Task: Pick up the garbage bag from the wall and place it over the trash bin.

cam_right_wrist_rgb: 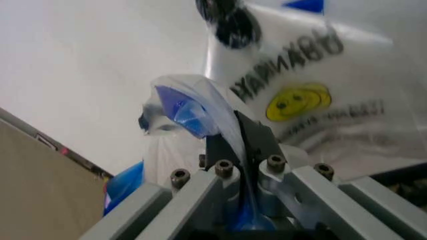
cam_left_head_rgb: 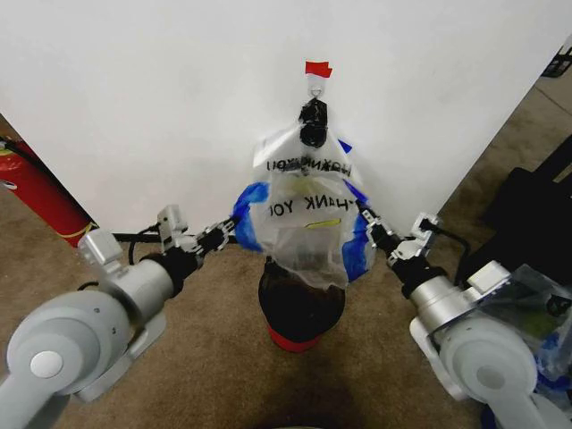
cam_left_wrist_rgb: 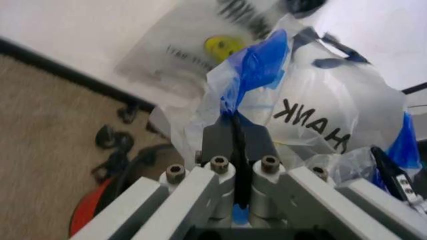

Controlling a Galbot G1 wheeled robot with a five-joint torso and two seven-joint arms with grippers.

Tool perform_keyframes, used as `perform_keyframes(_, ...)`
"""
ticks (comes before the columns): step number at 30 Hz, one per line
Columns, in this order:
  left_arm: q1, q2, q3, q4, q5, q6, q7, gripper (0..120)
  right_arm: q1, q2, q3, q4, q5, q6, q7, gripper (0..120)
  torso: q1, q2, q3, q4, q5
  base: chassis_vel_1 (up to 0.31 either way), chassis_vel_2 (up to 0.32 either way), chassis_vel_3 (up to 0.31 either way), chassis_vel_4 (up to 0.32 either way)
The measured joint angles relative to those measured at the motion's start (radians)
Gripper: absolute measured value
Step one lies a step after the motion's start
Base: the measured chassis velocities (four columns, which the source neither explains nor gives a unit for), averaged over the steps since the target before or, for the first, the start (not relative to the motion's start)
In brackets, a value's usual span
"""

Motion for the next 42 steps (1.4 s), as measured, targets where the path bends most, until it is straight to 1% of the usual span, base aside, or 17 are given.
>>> perform_keyframes(2, -0.001, -0.007, 0.006, 0.000, -0.003, 0.000, -0.014, 0, -0.014, -0.002, -0.009, 0.010, -0.008, -0.008, 0.007, 0, 0.000, 0.000, 0.000, -0.0005, 0.0000, 0.000, 0.000, 0.000, 0.000)
perform_keyframes(4, -0.025, -0.001, -0.024, 0.001, -0.024, 0.000, -0.007, 0, -0.018, -0.013, 0.001, 0.040, 0.004, -0.011, 0.004, 0, 0.000, 0.000, 0.000, -0.0004, 0.0001, 0.000, 0.000, 0.000, 0.000)
perform_keyframes(5, -0.025, -0.001, -0.024, 0.001, -0.024, 0.000, -0.007, 0, -0.018, -0.013, 0.001, 0.040, 0.004, -0.011, 0.004, 0, 0.000, 0.000, 0.000, -0.0004, 0.0001, 0.000, 0.000, 0.000, 0.000)
perform_keyframes(7, -0.078, 0.019, -0.058, 0.001, -0.066, 0.000, 0.000, 0, -0.021, -0.037, 0.028, 0.067, 0.032, -0.012, -0.014, 0, 0.000, 0.000, 0.000, -0.0002, 0.0000, 0.000, 0.000, 0.000, 0.000)
perform_keyframes(8, -0.110, 0.032, -0.069, 0.001, -0.095, 0.000, 0.000, 0, -0.022, -0.054, 0.040, 0.079, 0.048, -0.013, -0.026, 0, 0.000, 0.000, 0.000, -0.0006, 0.0000, 0.000, 0.000, 0.000, 0.000)
perform_keyframes(10, -0.144, 0.053, -0.078, 0.000, -0.125, 0.001, 0.000, 0, -0.024, -0.083, 0.056, 0.100, 0.074, -0.017, -0.035, 0, 0.000, 0.000, 0.000, -0.0007, 0.0007, 0.000, 0.000, 0.000, 0.000)
perform_keyframes(13, -0.137, 0.059, -0.078, 0.001, -0.139, 0.012, -0.004, 0, -0.033, -0.097, 0.066, 0.110, 0.084, -0.022, -0.039, 0, 0.000, 0.000, 0.000, -0.0005, 0.0004, 0.000, 0.000, 0.000, 0.000)
perform_keyframes(15, -0.102, 0.048, -0.073, 0.001, -0.142, 0.025, -0.019, 0, -0.058, -0.096, 0.069, 0.112, 0.084, -0.031, -0.039, 0, 0.000, 0.000, 0.000, -0.0002, 0.0000, 0.000, 0.000, 0.000, 0.000)
perform_keyframes(17, -0.057, 0.030, -0.067, 0.001, -0.139, 0.038, -0.030, 0, -0.081, -0.078, 0.053, 0.108, 0.064, -0.037, -0.039, 0, 0.000, 0.000, 0.000, -0.0003, -0.0002, 0.000, 0.000, 0.000, 0.000)
perform_keyframes(19, -0.029, 0.012, -0.046, 0.001, -0.115, 0.042, -0.035, 0, -0.097, -0.051, 0.029, 0.082, 0.026, -0.039, -0.042, 0, 0.000, 0.000, 0.000, -0.0001, 0.0004, 0.000, 0.000, 0.000, 0.000)
perform_keyframes(20, -0.029, 0.012, -0.046, 0.001, -0.115, 0.042, -0.035, 0, -0.097, -0.051, 0.029, 0.082, 0.026, -0.039, -0.042, 0, 0.000, 0.000, 0.000, -0.0001, 0.0004, 0.000, 0.000, 0.000, 0.000)
perform_keyframes(25, -0.012, -0.047, 0.079, 0.002, 0.009, 0.042, -0.034, 0, -0.085, 0.033, -0.013, -0.017, -0.041, -0.038, -0.044, 0, 0.000, 0.000, 0.000, -0.0004, 0.0002, 0.000, 0.000, 0.000, 0.000)
perform_keyframes(27, -0.012, -0.058, 0.104, 0.002, 0.033, 0.042, -0.034, 0, -0.078, 0.055, -0.027, -0.046, -0.056, -0.036, -0.039, 0, 0.000, 0.000, 0.000, -0.0003, 0.0001, 0.000, 0.000, 0.000, 0.000)
perform_keyframes(28, -0.012, -0.058, 0.104, 0.002, 0.033, 0.042, -0.034, 0, -0.078, 0.055, -0.027, -0.046, -0.056, -0.036, -0.039, 0, 0.000, 0.000, 0.000, -0.0003, 0.0001, 0.000, 0.000, 0.000, 0.000)
perform_keyframes(37, 0.011, -0.091, 0.165, 0.002, 0.107, 0.048, -0.026, 0, -0.066, 0.138, -0.118, -0.190, -0.168, -0.013, -0.050, 0, 0.000, 0.000, 0.000, -0.0003, 0.0001, 0.000, 0.000, 0.000, 0.000)
perform_keyframes(40, 0.019, -0.090, 0.150, 0.002, 0.115, 0.049, -0.017, 0, -0.064, 0.160, -0.134, -0.214, -0.200, -0.004, -0.052, 0, 0.000, 0.000, 0.000, -0.0002, 0.0001, 0.000, 0.000, 0.000, 0.000)
perform_keyframes(42, 0.018, -0.081, 0.120, 0.001, 0.100, 0.050, -0.010, 0, -0.067, 0.156, -0.128, -0.188, -0.196, -0.003, -0.053, 0, 0.000, 0.000, 0.000, -0.0003, 0.0005, 0.000, 0.000, 0.000, 0.000)
